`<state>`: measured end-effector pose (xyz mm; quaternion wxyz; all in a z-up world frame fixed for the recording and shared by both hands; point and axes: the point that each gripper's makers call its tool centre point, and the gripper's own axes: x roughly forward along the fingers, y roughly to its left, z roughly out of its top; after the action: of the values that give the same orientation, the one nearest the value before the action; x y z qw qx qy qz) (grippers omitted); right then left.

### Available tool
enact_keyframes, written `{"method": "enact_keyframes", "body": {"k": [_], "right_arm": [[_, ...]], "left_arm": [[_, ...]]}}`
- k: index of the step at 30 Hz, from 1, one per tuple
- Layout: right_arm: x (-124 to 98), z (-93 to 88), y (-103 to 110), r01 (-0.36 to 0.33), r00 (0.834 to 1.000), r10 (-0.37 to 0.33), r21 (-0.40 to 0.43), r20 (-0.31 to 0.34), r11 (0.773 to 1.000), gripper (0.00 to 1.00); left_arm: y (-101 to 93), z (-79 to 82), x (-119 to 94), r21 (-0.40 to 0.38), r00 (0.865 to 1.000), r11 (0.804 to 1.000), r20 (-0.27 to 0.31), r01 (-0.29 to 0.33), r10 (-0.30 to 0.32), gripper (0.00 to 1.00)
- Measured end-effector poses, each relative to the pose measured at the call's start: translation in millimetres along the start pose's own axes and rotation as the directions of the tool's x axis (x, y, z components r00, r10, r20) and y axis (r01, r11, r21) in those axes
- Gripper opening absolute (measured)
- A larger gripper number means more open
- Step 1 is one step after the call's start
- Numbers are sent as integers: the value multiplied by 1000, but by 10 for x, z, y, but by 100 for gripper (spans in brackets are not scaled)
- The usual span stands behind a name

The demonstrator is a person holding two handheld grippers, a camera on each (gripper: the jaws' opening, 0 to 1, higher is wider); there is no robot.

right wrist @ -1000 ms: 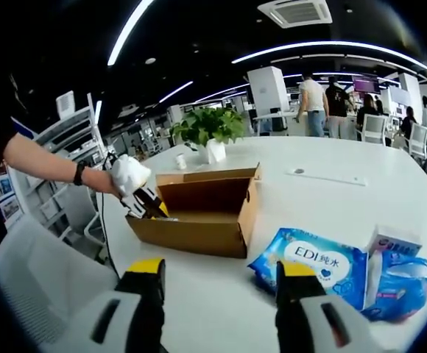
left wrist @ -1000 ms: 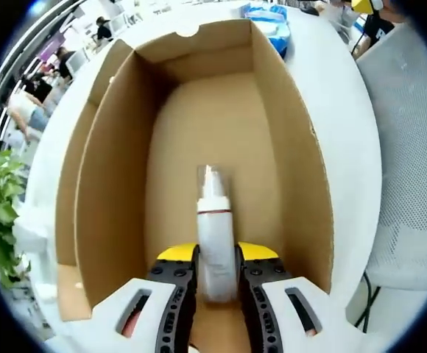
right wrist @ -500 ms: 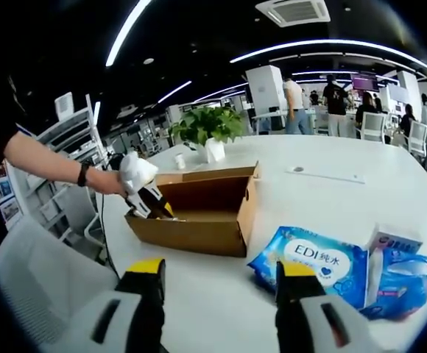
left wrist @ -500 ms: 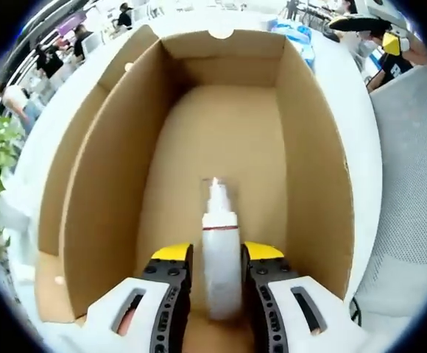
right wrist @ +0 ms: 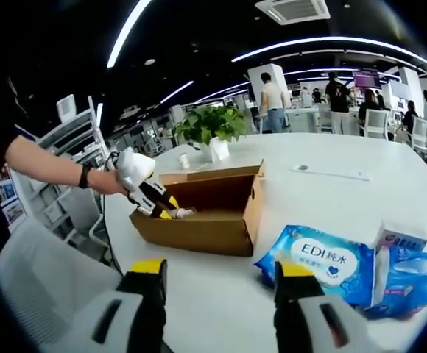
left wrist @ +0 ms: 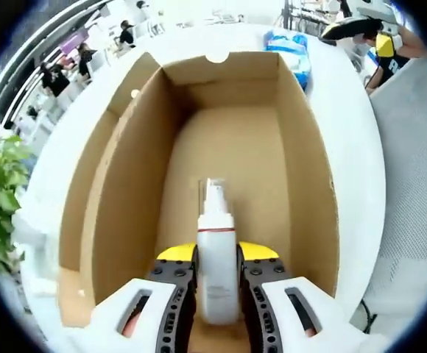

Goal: Operate the shoe box by opening the lid, removing the specified soft item, and placing it in the target area until the item is outside and the box remains undamaged.

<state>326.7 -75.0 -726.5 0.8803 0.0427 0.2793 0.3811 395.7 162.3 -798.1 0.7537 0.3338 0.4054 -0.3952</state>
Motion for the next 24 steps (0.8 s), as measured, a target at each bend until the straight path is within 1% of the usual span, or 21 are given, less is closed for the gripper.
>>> {"method": "enact_keyframes", "body": {"k": [2,7,11,14,21,24], "right_arm": [[12,-9,31,-12,1000,12,-3,-5,1000,57],[32,-17,95,-38,999,38,-3,-9,999,57],[29,-21,112,-47,999,47,3,-10,999,57],[18,-9,109,-51,999,51,20,-1,999,57],[-4,31,100,-48,999,47,32,16,998,57],[-1,40,109,-52,998,52,36,19,998,57]], "left_arm": [[20,66,-59,6,1000,1000,24,-18,18,19],[-30,169,-105,45,998,998,48,-33,31,19],[-107,298,-134,97,997,995,69,-39,32,19],[-142,369,-146,115,996,993,80,-39,30,19],[-228,653,-263,169,991,984,131,-51,29,19],[-285,810,-340,204,987,977,157,-61,29,19]]}}
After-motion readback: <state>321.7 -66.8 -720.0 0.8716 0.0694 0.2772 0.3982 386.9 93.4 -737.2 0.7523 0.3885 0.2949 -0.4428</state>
